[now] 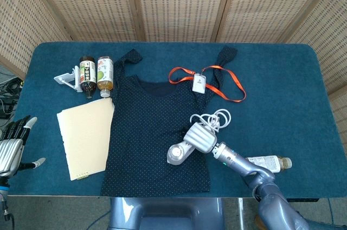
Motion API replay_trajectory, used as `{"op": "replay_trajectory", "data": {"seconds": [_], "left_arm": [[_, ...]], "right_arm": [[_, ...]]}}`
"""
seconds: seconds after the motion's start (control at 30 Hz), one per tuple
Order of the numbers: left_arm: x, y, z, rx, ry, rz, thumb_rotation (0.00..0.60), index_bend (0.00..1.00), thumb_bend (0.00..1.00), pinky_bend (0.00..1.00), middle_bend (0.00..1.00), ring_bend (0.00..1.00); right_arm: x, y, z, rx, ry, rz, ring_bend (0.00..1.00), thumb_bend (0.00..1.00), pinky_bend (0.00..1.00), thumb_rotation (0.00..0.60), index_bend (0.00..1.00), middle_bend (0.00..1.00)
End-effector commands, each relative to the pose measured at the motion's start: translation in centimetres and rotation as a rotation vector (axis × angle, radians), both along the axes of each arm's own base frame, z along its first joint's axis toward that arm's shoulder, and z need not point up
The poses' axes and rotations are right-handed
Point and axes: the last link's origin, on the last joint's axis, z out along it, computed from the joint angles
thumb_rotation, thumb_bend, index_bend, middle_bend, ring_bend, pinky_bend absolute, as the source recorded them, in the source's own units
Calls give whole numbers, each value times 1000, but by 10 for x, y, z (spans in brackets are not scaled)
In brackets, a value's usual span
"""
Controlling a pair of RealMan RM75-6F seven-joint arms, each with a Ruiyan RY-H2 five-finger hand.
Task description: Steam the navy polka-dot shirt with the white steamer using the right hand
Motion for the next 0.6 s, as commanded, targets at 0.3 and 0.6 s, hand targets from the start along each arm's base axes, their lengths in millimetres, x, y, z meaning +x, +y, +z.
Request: {"op": "replay_trajectory", "data": {"seconds": [0.3,0.6], "left_arm": [[0,-1,0,-1,-1,-3,600,0,0,0,0,0],[2,-1,1,2,-6,-7,600,0,0,0,0,0]], "right_arm": [[24,49,-29,145,-60,150,805,1000,1000,600,862,704],[17,50,-24,122,-23,183,805,1000,1000,600,862,705]]}}
